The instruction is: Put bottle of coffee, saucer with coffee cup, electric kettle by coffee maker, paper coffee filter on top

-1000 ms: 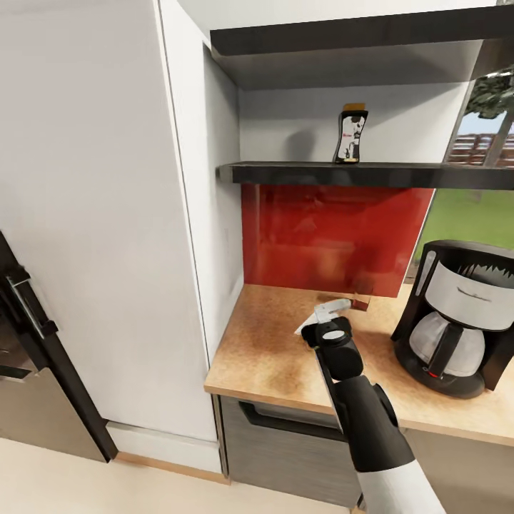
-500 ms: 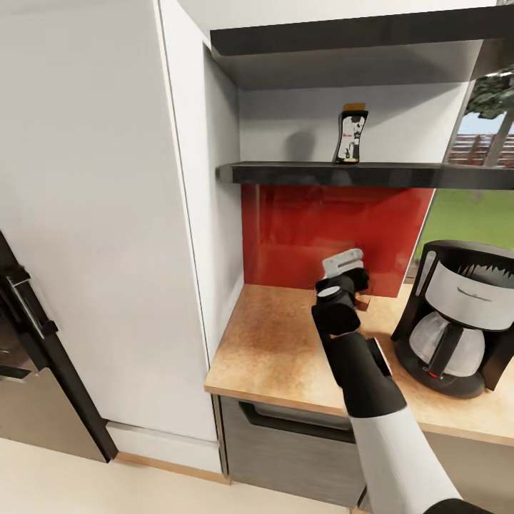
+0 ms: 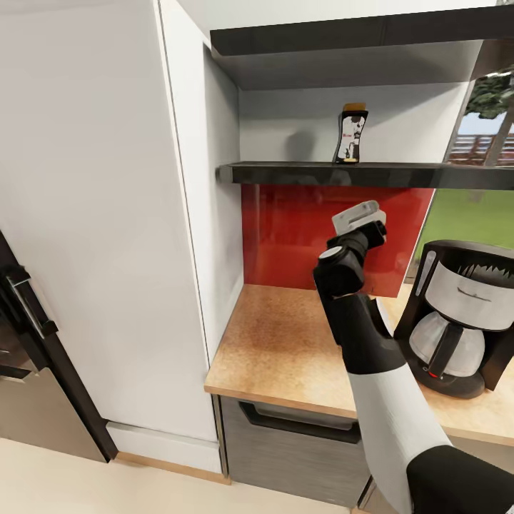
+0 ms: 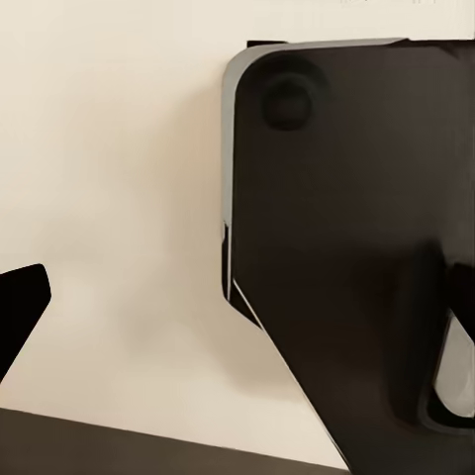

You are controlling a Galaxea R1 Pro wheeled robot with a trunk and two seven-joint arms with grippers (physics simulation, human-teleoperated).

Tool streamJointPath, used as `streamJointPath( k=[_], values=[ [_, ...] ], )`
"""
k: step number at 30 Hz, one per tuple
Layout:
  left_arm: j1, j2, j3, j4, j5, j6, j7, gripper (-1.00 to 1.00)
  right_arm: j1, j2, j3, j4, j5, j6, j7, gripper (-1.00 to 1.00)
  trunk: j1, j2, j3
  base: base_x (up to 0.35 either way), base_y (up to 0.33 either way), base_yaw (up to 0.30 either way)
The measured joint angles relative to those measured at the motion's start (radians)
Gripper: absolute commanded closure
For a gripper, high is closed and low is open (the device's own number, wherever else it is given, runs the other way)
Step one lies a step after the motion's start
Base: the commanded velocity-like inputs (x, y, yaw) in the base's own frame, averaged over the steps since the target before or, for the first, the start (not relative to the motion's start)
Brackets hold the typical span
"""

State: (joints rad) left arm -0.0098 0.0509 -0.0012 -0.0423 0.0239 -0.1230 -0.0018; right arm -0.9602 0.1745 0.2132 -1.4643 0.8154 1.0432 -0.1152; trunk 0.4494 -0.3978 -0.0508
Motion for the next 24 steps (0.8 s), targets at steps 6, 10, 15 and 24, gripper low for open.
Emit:
streamJointPath(
  k=[6,10,15,24],
  values=[
    [0.0,0.011,0.0,0.001,-0.001,0.0,0.005,-1.0,-0.002,0.0,-0.002,0.012,0.039,0.0,0.001,1.0,0.0,0.0,0.0,-0.013,0.0,0.0],
    [0.003,0.017,0.001,0.004,-0.001,0.0,0.006,-1.0,-0.002,0.0,-0.004,0.013,0.039,0.0,0.003,1.0,0.0,0.0,0.0,-0.086,0.0,0.0],
    [0.011,0.06,-0.001,0.013,0.0,-0.002,0.006,-1.0,-0.002,0.0,-0.004,0.019,0.039,0.0,0.014,1.0,0.0,0.0,0.0,-0.205,0.058,0.0],
    [0.015,0.113,-0.003,0.023,0.0,-0.002,0.006,-1.0,-0.002,0.0,-0.006,0.061,0.032,-0.001,0.077,1.0,0.0,0.0,0.0,-0.036,0.011,0.0]
  ],
)
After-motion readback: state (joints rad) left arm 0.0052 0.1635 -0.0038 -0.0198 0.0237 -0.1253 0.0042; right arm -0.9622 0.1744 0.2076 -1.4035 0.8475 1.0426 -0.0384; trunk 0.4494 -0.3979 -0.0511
